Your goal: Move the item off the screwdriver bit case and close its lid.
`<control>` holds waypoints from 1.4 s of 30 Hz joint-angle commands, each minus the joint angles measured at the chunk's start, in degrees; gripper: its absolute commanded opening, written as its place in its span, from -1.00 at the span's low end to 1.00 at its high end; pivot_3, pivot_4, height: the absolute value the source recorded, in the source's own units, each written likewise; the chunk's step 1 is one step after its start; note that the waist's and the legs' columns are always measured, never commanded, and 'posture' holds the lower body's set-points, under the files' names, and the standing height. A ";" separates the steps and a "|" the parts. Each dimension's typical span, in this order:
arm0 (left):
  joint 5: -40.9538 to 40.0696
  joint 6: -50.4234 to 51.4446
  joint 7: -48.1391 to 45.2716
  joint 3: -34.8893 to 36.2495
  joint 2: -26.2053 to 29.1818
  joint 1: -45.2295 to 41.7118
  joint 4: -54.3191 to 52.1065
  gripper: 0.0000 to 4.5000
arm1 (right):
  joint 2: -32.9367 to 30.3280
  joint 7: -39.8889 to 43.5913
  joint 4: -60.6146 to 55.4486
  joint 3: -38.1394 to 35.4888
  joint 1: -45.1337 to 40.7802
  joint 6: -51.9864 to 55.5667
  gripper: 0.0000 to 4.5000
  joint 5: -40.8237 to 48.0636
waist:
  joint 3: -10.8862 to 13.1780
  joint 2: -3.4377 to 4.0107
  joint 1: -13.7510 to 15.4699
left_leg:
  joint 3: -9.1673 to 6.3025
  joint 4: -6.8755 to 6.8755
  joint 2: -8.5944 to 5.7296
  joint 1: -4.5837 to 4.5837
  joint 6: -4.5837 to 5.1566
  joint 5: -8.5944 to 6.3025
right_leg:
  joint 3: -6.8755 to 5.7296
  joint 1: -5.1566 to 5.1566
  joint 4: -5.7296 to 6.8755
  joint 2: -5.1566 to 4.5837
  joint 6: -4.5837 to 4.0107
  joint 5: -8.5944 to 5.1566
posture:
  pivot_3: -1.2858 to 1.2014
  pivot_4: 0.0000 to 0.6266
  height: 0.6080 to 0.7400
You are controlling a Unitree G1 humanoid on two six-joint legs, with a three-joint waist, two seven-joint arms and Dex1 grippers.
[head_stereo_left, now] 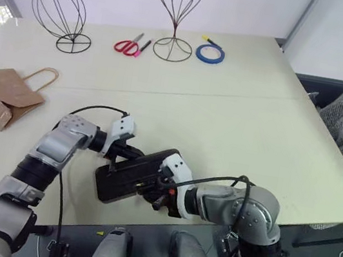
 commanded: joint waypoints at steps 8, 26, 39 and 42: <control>1.16 -1.10 -3.69 -5.27 -3.07 2.42 -1.64 -1.00 | 4.56 -3.78 -4.14 -0.96 -3.02 -2.64 -0.99 -5.64 | -0.04 0.00 -0.03 | 0.00 0.00 0.01 0.05 0.00 0.00 | 0.00 0.02 0.03 0.03 0.00 0.00 | 0.03 -0.52 1.00; 7.67 -11.60 -1.64 -2.64 -14.74 -9.53 19.53 -1.00 | 8.19 -2.48 0.11 2.35 -7.73 -6.25 -0.99 -10.32 | -0.07 -0.01 0.64 | -0.03 0.13 -0.06 0.04 0.01 0.00 | -0.03 0.12 0.03 -0.04 0.03 0.00 | 0.03 -0.52 1.00; 4.13 -10.18 2.89 7.69 -9.41 -12.11 19.28 -1.00 | -7.61 13.74 -3.04 0.19 -12.84 -3.32 -0.99 -2.78 | -0.06 -0.01 -0.15 | -0.06 0.14 -0.04 0.04 0.01 0.00 | -0.05 0.12 0.06 -0.02 0.04 0.01 | 0.03 -0.52 1.00; 2.62 -7.80 4.71 10.04 -7.80 -10.56 15.24 -1.00 | -12.74 18.64 -4.46 0.01 -13.58 -4.87 -0.99 -0.64 | -0.05 0.00 -0.02 | -0.09 0.04 -0.02 0.03 0.05 -0.02 | -0.08 0.06 0.05 0.01 0.04 0.01 | 0.03 -0.52 1.00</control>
